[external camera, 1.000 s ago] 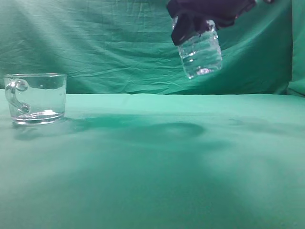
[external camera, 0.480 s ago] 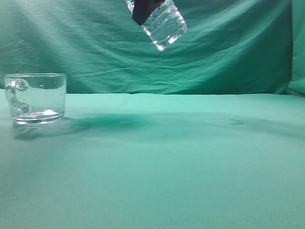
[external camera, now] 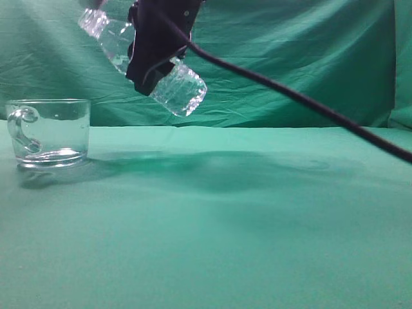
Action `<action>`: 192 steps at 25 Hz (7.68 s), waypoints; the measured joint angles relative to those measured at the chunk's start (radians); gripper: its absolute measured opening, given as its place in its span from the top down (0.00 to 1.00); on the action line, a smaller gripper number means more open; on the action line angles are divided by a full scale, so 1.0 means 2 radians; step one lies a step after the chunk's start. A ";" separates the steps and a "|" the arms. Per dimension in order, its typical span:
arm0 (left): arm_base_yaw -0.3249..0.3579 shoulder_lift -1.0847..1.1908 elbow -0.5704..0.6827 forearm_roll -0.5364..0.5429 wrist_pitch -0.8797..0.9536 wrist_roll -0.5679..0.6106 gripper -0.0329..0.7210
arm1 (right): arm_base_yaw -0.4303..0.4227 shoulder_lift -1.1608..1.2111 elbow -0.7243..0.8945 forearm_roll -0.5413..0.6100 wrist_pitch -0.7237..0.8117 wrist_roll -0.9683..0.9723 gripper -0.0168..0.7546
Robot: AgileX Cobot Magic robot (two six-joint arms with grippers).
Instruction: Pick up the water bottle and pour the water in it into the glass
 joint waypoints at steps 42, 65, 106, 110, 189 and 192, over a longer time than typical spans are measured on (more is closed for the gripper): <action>0.000 0.000 0.000 0.000 0.000 0.000 0.96 | 0.002 0.039 -0.030 -0.387 -0.056 0.000 0.61; 0.000 0.000 0.000 0.000 0.000 0.000 0.96 | 0.002 0.039 -0.030 -0.383 -0.065 0.113 0.61; 0.000 0.000 0.000 0.000 0.000 0.000 0.96 | -0.324 -0.235 0.475 -0.216 -0.586 0.376 0.61; 0.000 0.000 0.000 0.000 0.000 0.000 0.96 | -0.325 -0.186 0.479 -0.190 -0.621 0.328 0.61; 0.000 0.000 0.000 0.000 0.000 0.000 0.96 | -0.326 -0.739 0.480 -0.369 -0.531 0.720 0.98; 0.000 0.000 0.000 0.000 0.000 0.000 0.96 | -0.326 -0.767 0.480 -0.378 -0.472 0.771 0.98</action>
